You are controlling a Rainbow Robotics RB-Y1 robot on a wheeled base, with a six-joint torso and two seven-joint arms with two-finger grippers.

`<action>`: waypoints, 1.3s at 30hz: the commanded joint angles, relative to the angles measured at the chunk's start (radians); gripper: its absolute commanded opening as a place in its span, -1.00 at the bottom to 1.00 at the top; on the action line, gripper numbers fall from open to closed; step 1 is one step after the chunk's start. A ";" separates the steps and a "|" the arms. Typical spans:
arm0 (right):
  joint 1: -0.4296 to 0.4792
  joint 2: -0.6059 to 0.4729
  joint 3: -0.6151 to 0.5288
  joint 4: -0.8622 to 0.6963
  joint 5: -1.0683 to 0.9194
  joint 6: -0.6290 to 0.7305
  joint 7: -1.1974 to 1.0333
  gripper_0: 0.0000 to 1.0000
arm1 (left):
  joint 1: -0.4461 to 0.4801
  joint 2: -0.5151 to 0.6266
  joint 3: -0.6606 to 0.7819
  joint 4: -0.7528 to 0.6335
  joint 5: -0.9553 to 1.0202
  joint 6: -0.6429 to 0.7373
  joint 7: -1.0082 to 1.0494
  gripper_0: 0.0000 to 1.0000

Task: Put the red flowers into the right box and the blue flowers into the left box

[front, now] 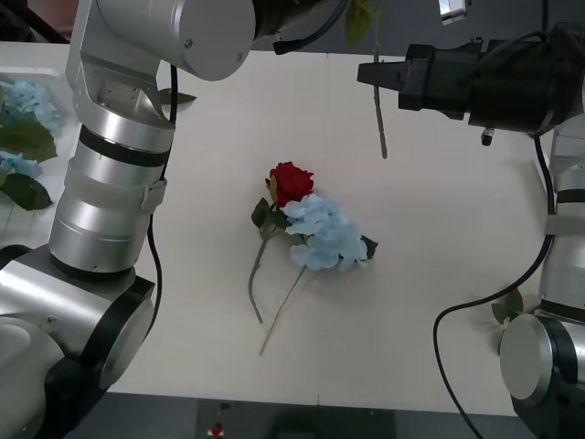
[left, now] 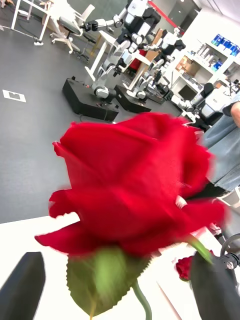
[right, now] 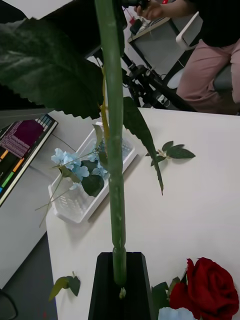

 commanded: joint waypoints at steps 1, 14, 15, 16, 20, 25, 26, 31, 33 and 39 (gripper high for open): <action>-0.001 -0.016 -0.007 -0.015 -0.017 0.008 -0.027 -1.00 | -0.031 -0.010 0.003 -0.032 0.003 -0.011 0.024 1.00; 0.014 -0.243 -0.111 -0.016 -0.019 0.222 -0.194 -1.00 | -0.005 0.003 0.004 -0.074 -0.005 -0.025 0.033 1.00; 0.022 -0.266 -0.114 -0.015 -0.017 0.231 -0.214 -1.00 | 0.009 0.021 0.004 -0.095 0.000 -0.003 0.036 1.00; 0.031 -0.297 -0.117 -0.016 -0.017 0.243 -0.242 -1.00 | 0.023 0.052 0.007 -0.131 0.004 0.036 0.041 1.00; 0.072 -0.386 -0.136 -0.016 -0.017 0.272 -0.318 -1.00 | 0.093 0.158 0.044 -0.284 0.056 0.222 0.053 1.00; 0.121 -0.510 -0.167 -0.016 0.055 0.338 -0.401 -1.00 | 0.248 0.291 0.093 -0.460 0.263 0.354 0.076 1.00; 0.131 -0.542 -0.171 -0.016 0.090 0.360 -0.415 -1.00 | 0.303 0.313 0.098 -0.494 0.305 0.355 0.082 1.00; 0.149 -0.648 -0.179 -0.015 0.259 0.421 -0.424 -1.00 | 0.524 0.352 0.116 -0.591 0.357 0.343 0.093 1.00; 0.154 -0.684 -0.179 -0.015 0.368 0.430 -0.412 -1.00 | 0.598 0.382 0.106 -0.594 0.349 0.322 0.085 1.00; 0.157 -0.727 -0.165 0.035 0.549 0.406 -0.377 -1.00 | 0.635 0.461 0.049 -0.531 0.326 0.325 0.059 1.00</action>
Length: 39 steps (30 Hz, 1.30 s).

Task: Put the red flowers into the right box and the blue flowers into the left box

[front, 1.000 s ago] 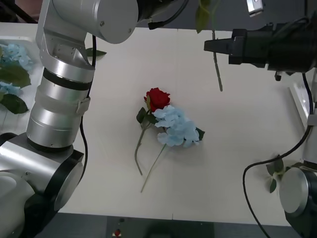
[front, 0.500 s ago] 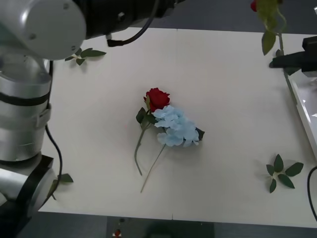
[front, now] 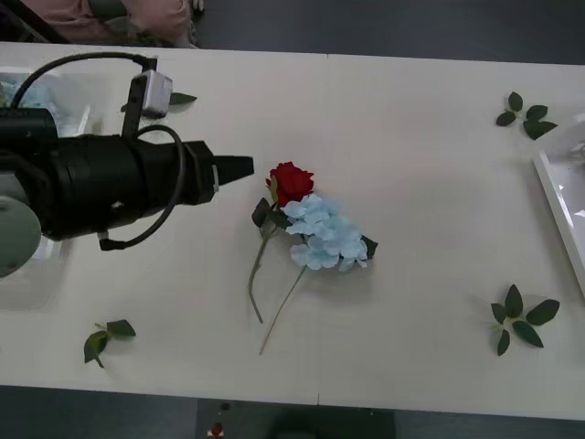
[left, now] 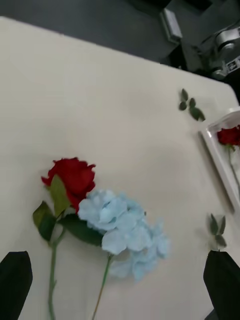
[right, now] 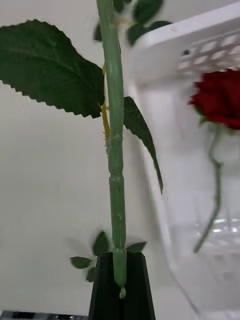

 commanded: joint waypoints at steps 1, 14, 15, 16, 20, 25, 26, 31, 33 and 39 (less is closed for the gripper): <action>-0.007 -0.050 0.023 0.053 0.088 -0.042 0.039 -1.00 | -0.031 0.069 -0.049 0.042 -0.022 -0.007 -0.029 1.00; 0.033 -0.083 0.030 0.383 0.160 -0.258 0.393 -1.00 | -0.093 0.076 -0.153 0.331 -0.159 -0.024 -0.255 1.00; 0.041 -0.084 0.030 0.386 0.159 -0.264 0.399 -1.00 | -0.100 0.076 -0.164 0.343 -0.168 -0.030 -0.256 1.00; 0.064 -0.087 0.030 0.386 0.159 -0.276 0.413 -1.00 | -0.113 0.076 -0.190 0.369 -0.185 -0.048 -0.256 1.00; 0.133 -0.092 0.027 0.386 0.131 -0.330 0.424 -1.00 | -0.166 0.073 -0.276 0.443 -0.238 -0.087 -0.256 1.00; 0.214 -0.090 0.041 0.386 0.073 -0.442 0.431 -0.85 | -0.224 0.033 -0.368 0.516 -0.332 -0.097 -0.253 1.00; 0.220 -0.090 0.041 0.386 0.070 -0.453 0.433 -0.76 | -0.228 0.027 -0.376 0.524 -0.344 -0.099 -0.252 1.00; 0.250 -0.090 0.033 0.386 0.061 -0.483 0.428 0.64 | -0.285 -0.026 -0.442 0.610 -0.421 -0.123 -0.239 1.00; 0.251 -0.087 0.029 0.386 0.044 -0.482 0.428 1.00 | -0.300 -0.042 -0.457 0.648 -0.425 -0.149 -0.239 1.00; 0.236 -0.086 0.024 0.386 -0.084 -0.404 0.427 1.00 | -0.343 -0.059 -0.531 0.731 -0.438 -0.234 -0.232 1.00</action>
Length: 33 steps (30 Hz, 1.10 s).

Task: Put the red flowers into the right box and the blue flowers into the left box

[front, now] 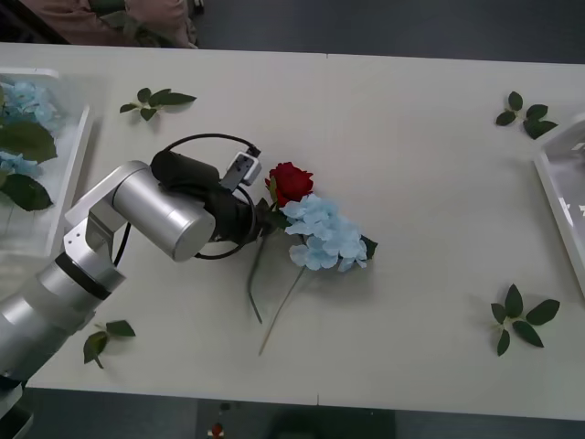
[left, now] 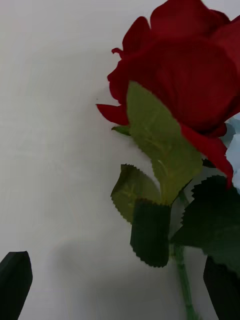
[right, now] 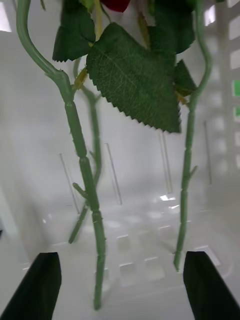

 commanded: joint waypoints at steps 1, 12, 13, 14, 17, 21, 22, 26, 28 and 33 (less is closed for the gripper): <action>-0.030 -0.041 -0.022 -0.020 -0.090 0.051 0.022 1.00 | -0.049 -0.001 -0.043 0.031 -0.010 -0.059 -0.019 1.00; -0.136 -0.012 -0.028 -0.022 -0.275 0.200 0.007 1.00 | -0.146 -0.040 -0.124 0.151 -0.010 -0.097 -0.012 1.00; -0.145 -0.001 -0.033 -0.026 -0.297 0.212 0.007 1.00 | -0.152 -0.044 -0.133 0.172 -0.010 -0.119 -0.008 1.00; -0.150 0.004 -0.034 -0.029 -0.306 0.215 0.007 1.00 | -0.154 -0.046 -0.135 0.180 -0.010 -0.126 -0.008 1.00; -0.165 0.048 -0.053 -0.049 -0.380 0.229 0.011 1.00 | -0.155 -0.057 -0.149 0.214 -0.017 -0.165 -0.007 1.00; -0.190 0.109 -0.076 -0.078 -0.449 0.256 0.004 1.00 | -0.160 -0.057 -0.167 0.221 -0.026 -0.174 -0.005 1.00; -0.202 0.128 -0.087 -0.085 -0.462 0.276 -0.013 1.00 | -0.158 -0.057 -0.168 0.221 -0.026 -0.174 -0.007 1.00; -0.230 0.177 -0.110 -0.134 -0.508 0.355 -0.135 1.00 | -0.161 -0.057 -0.184 0.221 -0.030 -0.174 -0.005 0.77; -0.233 0.195 -0.108 -0.190 -0.507 0.372 -0.196 1.00 | -0.161 -0.057 -0.185 0.221 -0.032 -0.174 -0.005 0.48; -0.233 0.240 -0.074 -0.362 -0.490 0.381 -0.397 1.00 | -0.160 -0.057 -0.190 0.221 -0.032 -0.174 -0.004 -0.67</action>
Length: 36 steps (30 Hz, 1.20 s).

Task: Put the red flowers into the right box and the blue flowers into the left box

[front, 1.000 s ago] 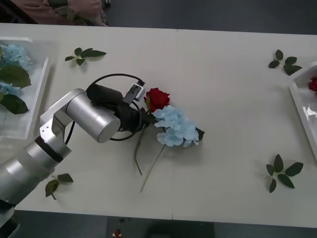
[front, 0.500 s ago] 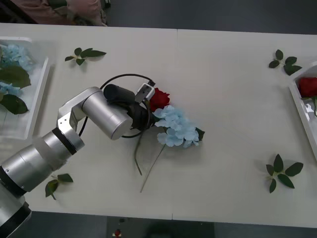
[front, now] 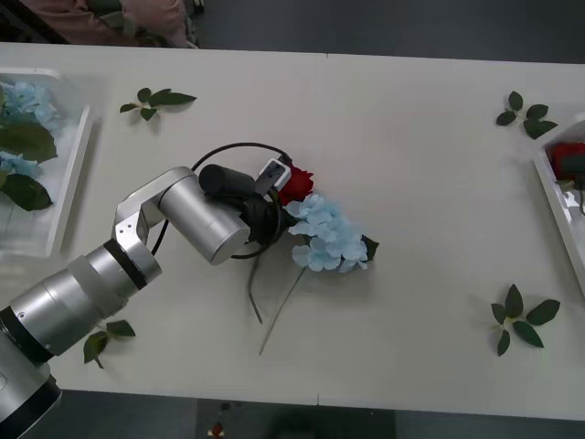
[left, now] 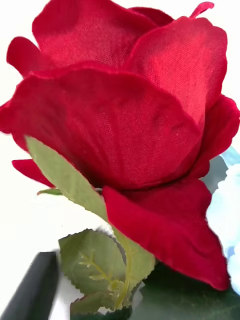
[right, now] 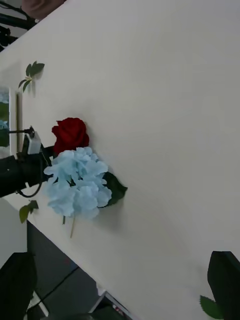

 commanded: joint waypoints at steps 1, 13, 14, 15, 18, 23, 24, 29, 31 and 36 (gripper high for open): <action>-0.018 0.025 0.035 -0.167 0.007 -0.001 -0.163 1.00 | -0.027 -0.001 -0.022 -0.009 -0.002 -0.005 -0.004 -0.96; -0.101 0.171 0.090 -0.325 0.037 0.005 -0.213 1.00 | -0.027 0.021 -0.020 -0.018 -0.030 -0.005 0.007 -1.00; -0.107 0.178 0.088 -0.327 0.036 0.016 -0.192 1.00 | -0.028 0.030 -0.020 -0.026 -0.030 -0.005 0.008 -1.00; -0.118 0.188 0.079 -0.327 0.036 0.036 -0.158 1.00 | -0.027 0.044 -0.017 -0.043 -0.028 -0.005 0.011 -1.00; -0.135 0.209 0.047 -0.327 0.037 0.084 -0.068 1.00 | -0.025 0.107 0.000 -0.109 0.026 -0.005 0.018 -1.00; -0.144 0.223 0.001 -0.327 0.036 0.084 0.061 1.00 | -0.025 0.212 0.072 -0.242 0.173 -0.005 0.018 -1.00; -0.144 0.223 -0.004 -0.327 0.036 0.084 0.089 1.00 | -0.025 0.231 0.096 -0.276 0.208 -0.005 0.019 -1.00; -0.142 0.226 -0.007 -0.308 0.034 0.084 0.169 1.00 | -0.022 0.237 0.222 -0.380 0.322 0.000 0.019 -1.00; -0.144 0.237 -0.019 -0.295 0.034 0.084 0.202 1.00 | -0.002 0.214 0.309 -0.425 0.349 0.004 0.021 -1.00; -0.150 0.266 -0.059 -0.276 0.039 0.084 0.287 1.00 | 0.031 0.140 0.469 -0.523 0.366 0.011 0.025 -1.00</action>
